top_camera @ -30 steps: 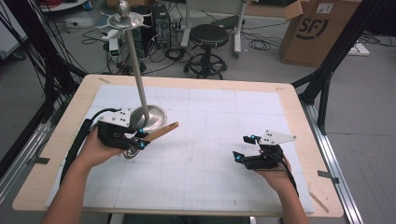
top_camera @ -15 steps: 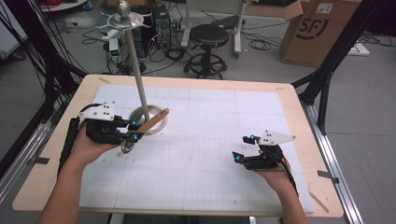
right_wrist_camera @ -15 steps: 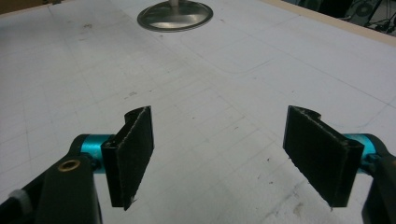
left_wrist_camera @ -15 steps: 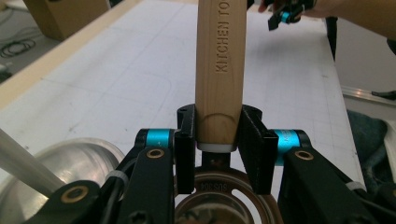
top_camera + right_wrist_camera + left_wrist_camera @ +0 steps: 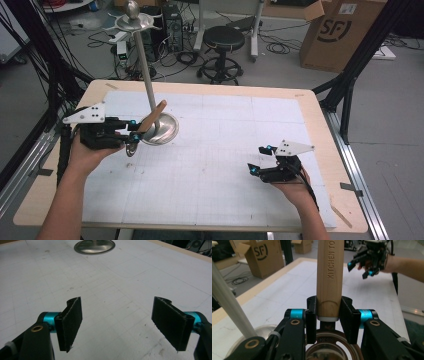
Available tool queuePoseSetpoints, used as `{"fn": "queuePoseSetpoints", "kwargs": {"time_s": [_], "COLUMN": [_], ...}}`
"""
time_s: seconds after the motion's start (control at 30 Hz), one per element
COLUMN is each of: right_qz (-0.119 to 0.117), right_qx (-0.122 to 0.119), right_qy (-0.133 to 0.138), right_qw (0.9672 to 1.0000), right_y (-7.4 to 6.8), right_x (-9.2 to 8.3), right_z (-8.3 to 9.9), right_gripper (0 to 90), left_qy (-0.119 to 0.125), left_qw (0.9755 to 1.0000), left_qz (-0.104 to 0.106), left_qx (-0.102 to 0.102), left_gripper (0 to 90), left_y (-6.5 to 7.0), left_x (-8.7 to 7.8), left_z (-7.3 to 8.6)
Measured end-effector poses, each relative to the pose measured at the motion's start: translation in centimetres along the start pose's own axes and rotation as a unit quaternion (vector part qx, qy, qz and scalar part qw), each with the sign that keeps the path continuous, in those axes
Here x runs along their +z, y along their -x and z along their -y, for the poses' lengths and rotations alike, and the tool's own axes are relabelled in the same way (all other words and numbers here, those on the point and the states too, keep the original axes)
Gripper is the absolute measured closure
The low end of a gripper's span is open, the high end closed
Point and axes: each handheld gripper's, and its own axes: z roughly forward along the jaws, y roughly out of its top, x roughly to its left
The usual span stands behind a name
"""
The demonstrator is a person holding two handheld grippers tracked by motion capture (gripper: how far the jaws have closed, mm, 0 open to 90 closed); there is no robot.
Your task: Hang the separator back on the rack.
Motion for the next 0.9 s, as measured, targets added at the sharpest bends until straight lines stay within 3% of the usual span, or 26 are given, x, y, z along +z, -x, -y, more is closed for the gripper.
{"fn": "queuePoseSetpoints", "kwargs": {"time_s": [0.3,0.47,0.7,0.9], "right_qz": [-0.002,-0.002,-0.005,-0.005], "right_qx": [-0.001,-0.003,-0.003,-0.006], "right_qy": [0.005,0.003,0.005,0.004], "right_qw": [1.0,1.0,1.0,1.0], "right_y": [0.0,0.0,0.0,-0.1], "right_x": [0.0,0.1,0.2,0.3], "right_z": [-0.2,-0.3,-0.5,-0.6], "right_gripper": [23.9,23.9,24.0,24.1], "left_qy": [0.041,0.057,0.063,0.076], "left_qw": [0.999,0.9982,0.9974,0.9961], "left_qz": [-0.01,-0.017,-0.035,-0.046], "left_qx": [-0.015,-0.006,0.003,-0.002], "left_gripper": [68.9,68.9,68.9,68.9], "left_y": [-0.7,-0.7,-0.9,-1.7], "left_x": [-1.1,-1.3,-2.2,-3.4], "left_z": [-0.3,-1.6,-3.0,-3.4]}}
